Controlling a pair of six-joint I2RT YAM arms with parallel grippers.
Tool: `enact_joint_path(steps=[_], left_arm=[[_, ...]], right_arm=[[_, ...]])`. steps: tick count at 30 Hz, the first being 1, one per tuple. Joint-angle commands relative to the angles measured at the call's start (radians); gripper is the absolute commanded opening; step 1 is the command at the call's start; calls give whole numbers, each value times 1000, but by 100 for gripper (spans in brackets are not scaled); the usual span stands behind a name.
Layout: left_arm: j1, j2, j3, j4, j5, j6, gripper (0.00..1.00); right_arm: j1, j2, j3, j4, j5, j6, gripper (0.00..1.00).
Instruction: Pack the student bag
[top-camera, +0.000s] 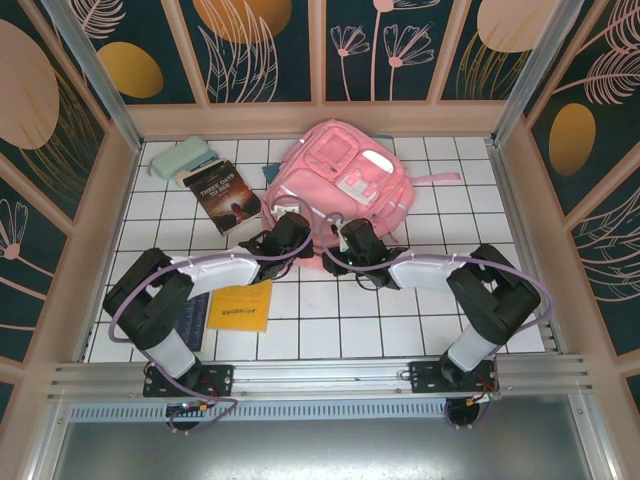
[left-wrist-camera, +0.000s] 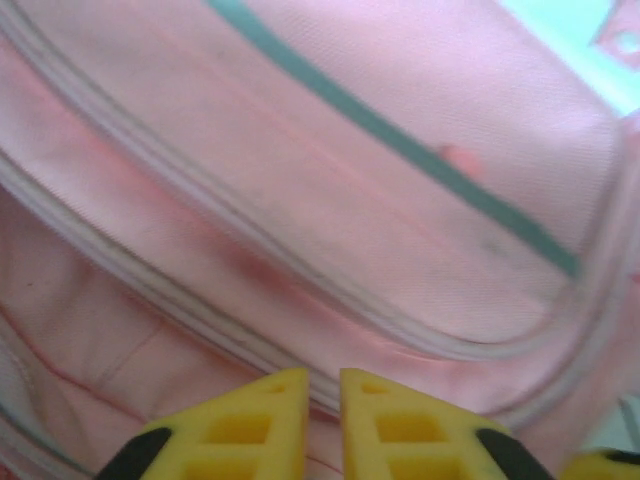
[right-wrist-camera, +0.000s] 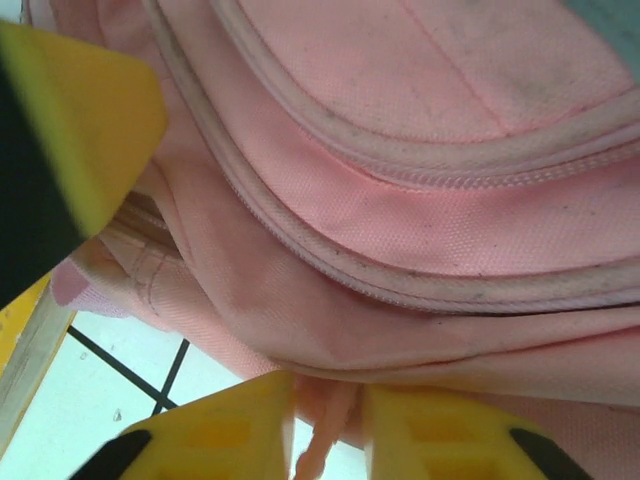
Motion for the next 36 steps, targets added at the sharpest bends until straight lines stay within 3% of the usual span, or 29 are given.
enact_joint_path(steps=[1, 6, 15, 25, 36], left_arm=[[-32, -46, -11, -6, 27, 37, 21], [-138, -35, 42, -79, -78, 75, 22], [-209, 39, 103, -138, -72, 95, 21], [-233, 202, 251, -253, -92, 80, 20], [-232, 273, 339, -374, -209, 25, 22]], right_arm=[[-20, -93, -24, 12, 4, 6, 31], [-84, -203, -84, 1, 19, 24, 34], [-203, -359, -193, 17, 84, 70, 38], [-242, -441, -266, 40, 108, 96, 43], [-245, -449, -283, 61, 91, 104, 43]])
